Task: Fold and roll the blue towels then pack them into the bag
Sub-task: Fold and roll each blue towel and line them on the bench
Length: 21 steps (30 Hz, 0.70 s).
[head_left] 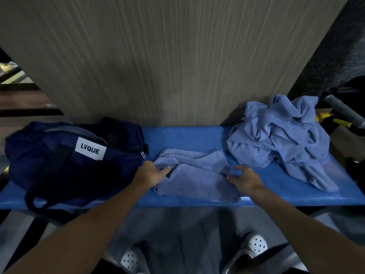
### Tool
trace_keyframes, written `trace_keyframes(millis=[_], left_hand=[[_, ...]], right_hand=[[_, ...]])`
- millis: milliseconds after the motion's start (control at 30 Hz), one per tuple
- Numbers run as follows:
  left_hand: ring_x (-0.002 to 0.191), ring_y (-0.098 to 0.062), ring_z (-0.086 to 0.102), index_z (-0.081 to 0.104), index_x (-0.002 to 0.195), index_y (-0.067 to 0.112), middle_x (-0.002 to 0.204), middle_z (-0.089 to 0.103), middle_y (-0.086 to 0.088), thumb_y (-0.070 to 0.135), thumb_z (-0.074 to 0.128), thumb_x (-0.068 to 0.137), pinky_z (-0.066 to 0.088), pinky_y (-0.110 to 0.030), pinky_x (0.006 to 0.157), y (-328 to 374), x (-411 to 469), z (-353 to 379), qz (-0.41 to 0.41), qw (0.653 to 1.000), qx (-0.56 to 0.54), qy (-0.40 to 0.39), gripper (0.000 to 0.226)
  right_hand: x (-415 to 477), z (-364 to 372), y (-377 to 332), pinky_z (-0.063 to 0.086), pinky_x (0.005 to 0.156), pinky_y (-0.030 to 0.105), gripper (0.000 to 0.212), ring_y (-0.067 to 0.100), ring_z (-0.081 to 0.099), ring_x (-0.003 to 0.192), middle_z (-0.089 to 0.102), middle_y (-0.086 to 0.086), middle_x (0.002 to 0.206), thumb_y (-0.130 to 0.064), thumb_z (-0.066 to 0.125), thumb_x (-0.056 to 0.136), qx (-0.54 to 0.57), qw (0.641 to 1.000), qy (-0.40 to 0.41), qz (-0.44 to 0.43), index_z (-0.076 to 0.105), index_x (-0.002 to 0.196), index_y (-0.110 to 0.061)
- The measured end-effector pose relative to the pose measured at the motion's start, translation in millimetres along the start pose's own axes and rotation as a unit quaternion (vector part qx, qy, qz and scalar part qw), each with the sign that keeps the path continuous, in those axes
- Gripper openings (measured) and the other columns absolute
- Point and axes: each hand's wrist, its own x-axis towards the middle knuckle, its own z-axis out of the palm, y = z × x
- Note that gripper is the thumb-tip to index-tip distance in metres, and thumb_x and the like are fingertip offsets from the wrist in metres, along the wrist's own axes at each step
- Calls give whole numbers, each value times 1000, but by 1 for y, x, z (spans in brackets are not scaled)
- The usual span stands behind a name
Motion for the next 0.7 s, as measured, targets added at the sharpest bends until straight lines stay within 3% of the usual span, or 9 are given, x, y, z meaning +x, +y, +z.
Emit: trace_keyframes(millis=[133, 233, 367, 467, 567, 633, 700], left_hand=[[91, -28, 70, 68, 88, -2, 98, 72, -21, 36, 73, 79, 43, -26, 61, -1, 6, 4, -2, 999, -23, -38, 38], [91, -28, 69, 64, 79, 6, 96, 72, -18, 43, 70, 82, 51, -33, 68, 0, 3, 2, 5, 999, 0, -53, 37], [89, -31, 70, 67, 82, 2, 92, 72, -21, 48, 71, 79, 54, -34, 71, 0, -2, 2, 10, 997, 20, -68, 46], [76, -27, 65, 63, 66, 2, 70, 66, -14, 23, 80, 77, 46, -28, 67, 1, -12, 6, 47, 998, -31, -37, 29], [69, -17, 59, 61, 68, 13, 65, 60, 1, 6, 79, 74, 44, -21, 63, 3, -23, 11, 60, 993, -101, 5, 20], [60, -13, 53, 62, 75, 11, 60, 55, 2, 0, 75, 75, 41, -20, 60, 3, -28, 14, 97, 985, -137, 32, 17], [58, -11, 49, 64, 81, 6, 62, 54, 0, -4, 72, 77, 44, -22, 62, 5, -32, 12, 148, 974, -160, 61, 14]], right_hand=[[4, 0, 2, 47, 91, 35, 41, 34, 57, 114, 62, 18, 120, -15, 66, 86, -1, 1000, 7, 5, 57, 127, -13], [7, 1, 2, 51, 87, 37, 25, 34, 62, 105, 68, 17, 108, -9, 60, 87, 16, 999, 29, -9, 67, 109, -17], [9, 1, 4, 49, 75, 33, 27, 32, 62, 94, 67, 15, 99, -5, 57, 84, 5, 999, 10, -30, 62, 107, -19], [8, 4, 11, 44, 76, 28, 30, 32, 62, 101, 67, 14, 103, -9, 64, 83, -17, 999, -4, -30, 63, 112, -16], [6, 8, 19, 44, 76, 28, 31, 33, 62, 103, 67, 14, 106, -9, 63, 85, -30, 999, -12, -38, 60, 116, -13], [5, 10, 24, 40, 73, 26, 32, 31, 62, 98, 67, 14, 101, -6, 62, 86, -40, 998, -5, -43, 58, 117, -12], [3, 9, 25, 39, 72, 27, 29, 27, 59, 82, 63, 9, 82, -2, 61, 85, -16, 998, 14, -54, 60, 112, -12]])
